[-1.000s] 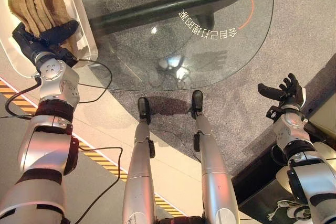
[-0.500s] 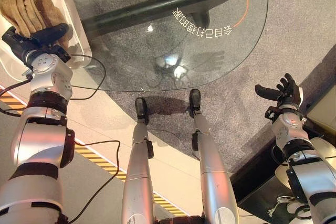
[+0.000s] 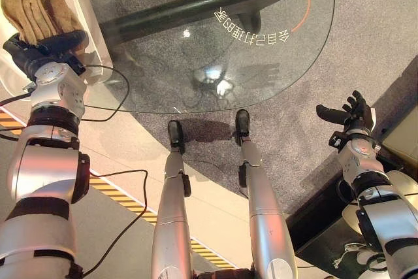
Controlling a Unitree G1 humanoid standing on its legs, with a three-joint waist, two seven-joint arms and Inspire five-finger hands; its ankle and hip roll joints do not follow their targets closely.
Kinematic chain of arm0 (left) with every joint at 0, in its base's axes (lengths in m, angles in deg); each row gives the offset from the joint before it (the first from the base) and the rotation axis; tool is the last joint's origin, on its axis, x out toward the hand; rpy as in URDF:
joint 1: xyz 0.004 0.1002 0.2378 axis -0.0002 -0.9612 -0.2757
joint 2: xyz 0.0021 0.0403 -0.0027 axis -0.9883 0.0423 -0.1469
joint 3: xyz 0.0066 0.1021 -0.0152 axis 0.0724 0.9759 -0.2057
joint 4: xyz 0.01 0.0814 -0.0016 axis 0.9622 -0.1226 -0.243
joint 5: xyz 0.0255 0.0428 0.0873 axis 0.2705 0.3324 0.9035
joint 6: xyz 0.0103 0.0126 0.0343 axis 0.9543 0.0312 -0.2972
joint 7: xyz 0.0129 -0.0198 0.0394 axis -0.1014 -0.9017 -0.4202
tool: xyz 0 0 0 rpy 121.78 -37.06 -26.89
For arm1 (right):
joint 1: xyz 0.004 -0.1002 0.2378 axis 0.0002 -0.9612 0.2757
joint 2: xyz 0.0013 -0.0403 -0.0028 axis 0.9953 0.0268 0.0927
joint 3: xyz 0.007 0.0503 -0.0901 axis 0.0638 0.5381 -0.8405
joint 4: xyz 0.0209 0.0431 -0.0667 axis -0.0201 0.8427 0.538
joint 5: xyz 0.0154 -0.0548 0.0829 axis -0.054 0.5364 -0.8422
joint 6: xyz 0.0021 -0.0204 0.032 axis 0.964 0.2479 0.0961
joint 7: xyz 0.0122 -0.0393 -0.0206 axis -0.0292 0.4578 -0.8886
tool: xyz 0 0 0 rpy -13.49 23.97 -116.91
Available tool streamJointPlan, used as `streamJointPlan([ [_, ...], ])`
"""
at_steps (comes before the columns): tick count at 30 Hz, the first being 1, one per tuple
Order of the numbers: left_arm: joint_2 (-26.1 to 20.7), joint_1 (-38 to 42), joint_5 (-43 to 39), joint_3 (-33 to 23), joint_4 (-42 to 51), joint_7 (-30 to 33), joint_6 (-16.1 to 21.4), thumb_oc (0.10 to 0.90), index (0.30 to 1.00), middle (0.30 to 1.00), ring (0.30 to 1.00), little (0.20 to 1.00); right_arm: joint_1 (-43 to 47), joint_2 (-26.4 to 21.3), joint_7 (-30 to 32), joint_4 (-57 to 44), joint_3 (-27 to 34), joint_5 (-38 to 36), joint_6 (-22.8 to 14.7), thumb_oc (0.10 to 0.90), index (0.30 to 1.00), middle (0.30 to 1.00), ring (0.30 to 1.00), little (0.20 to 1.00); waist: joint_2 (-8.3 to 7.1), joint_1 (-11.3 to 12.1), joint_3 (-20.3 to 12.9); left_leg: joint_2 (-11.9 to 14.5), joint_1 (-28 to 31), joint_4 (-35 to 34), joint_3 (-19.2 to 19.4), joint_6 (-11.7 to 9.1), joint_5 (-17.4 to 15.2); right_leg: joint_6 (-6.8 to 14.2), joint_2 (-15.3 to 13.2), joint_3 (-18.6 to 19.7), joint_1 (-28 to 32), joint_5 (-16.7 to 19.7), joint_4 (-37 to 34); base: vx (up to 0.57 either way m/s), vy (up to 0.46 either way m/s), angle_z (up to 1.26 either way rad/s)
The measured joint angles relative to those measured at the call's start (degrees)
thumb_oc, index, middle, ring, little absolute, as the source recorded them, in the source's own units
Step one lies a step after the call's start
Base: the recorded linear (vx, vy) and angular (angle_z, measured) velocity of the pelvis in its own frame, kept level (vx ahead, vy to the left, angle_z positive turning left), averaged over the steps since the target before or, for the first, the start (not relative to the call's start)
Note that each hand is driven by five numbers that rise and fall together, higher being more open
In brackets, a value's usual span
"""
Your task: Wipe the table with a cloth and put it in the basket.
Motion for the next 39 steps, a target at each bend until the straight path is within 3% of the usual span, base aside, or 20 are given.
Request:
streamJointPlan([
  [32, -0.64, -0.26, -0.35, -0.06, -0.26, -1.01, -0.03, 0.800, 0.900, 0.900, 0.900, 0.900, 0.13, 0.01, -0.09, 0.01, -0.29, 0.48, 0.01, 0.800, 0.900, 0.900, 0.900, 0.900, -0.03, -0.06, -0.01, 0.01, 0.78, 1.44, -0.14, -0.01, 0.00, -0.17, 0.06, 0.02, 1.11, 0.18, 0.90, -0.01, -0.003, 0.00],
  [39, -0.64, -7.54, -0.32, -1.95, 0.09, -3.43, -0.25, 0.800, 0.900, 0.900, 0.900, 0.900, -3.72, 1.15, -0.79, -0.01, -1.32, 1.60, 0.20, 0.800, 0.900, 0.900, 0.900, 0.900, -0.09, -0.19, -0.07, 0.11, 9.27, -0.48, -0.14, -0.03, -0.02, -0.08, 0.08, -0.12, 9.48, 0.08, -0.73, -0.02, -0.035, 0.01],
])
